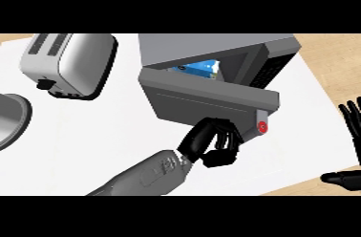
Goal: Pick up the milk, place it into the microwave and close the microwave
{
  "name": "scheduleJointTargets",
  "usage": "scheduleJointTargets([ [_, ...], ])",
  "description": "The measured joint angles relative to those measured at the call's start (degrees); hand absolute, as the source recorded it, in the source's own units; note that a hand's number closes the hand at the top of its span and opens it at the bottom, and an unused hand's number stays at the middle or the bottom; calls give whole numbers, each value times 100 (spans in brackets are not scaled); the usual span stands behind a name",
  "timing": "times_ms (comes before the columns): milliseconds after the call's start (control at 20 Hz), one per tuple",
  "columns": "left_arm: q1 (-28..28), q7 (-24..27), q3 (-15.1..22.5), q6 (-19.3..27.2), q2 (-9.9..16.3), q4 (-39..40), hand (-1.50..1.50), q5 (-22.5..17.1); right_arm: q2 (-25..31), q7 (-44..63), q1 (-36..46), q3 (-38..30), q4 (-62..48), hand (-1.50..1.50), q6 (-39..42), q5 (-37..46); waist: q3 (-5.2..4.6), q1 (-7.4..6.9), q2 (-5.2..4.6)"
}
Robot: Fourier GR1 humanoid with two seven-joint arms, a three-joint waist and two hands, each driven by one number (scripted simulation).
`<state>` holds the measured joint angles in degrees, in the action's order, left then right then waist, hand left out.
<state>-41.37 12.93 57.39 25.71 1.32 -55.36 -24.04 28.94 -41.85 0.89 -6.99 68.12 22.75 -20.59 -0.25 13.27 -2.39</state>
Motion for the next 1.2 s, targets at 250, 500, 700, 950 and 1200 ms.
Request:
scheduleJointTargets([
  [250,-580,68,-193,176,-51,144,150,-277,110,126,200,9,163,-150,63,-114,8,244,-61],
  [500,-1044,48,-333,307,-17,407,150,-528,224,276,415,42,280,-150,203,-258,23,442,-139],
  [700,-1344,14,-434,379,7,643,150,-726,270,408,588,78,354,-150,321,-409,33,560,-198],
  [950,-1616,-13,-554,500,71,912,150,-945,364,578,783,123,433,-150,458,-550,36,700,-257],
  [1200,-1584,50,-530,681,123,860,150,-1120,429,756,945,222,541,-150,655,-713,44,774,-252],
])
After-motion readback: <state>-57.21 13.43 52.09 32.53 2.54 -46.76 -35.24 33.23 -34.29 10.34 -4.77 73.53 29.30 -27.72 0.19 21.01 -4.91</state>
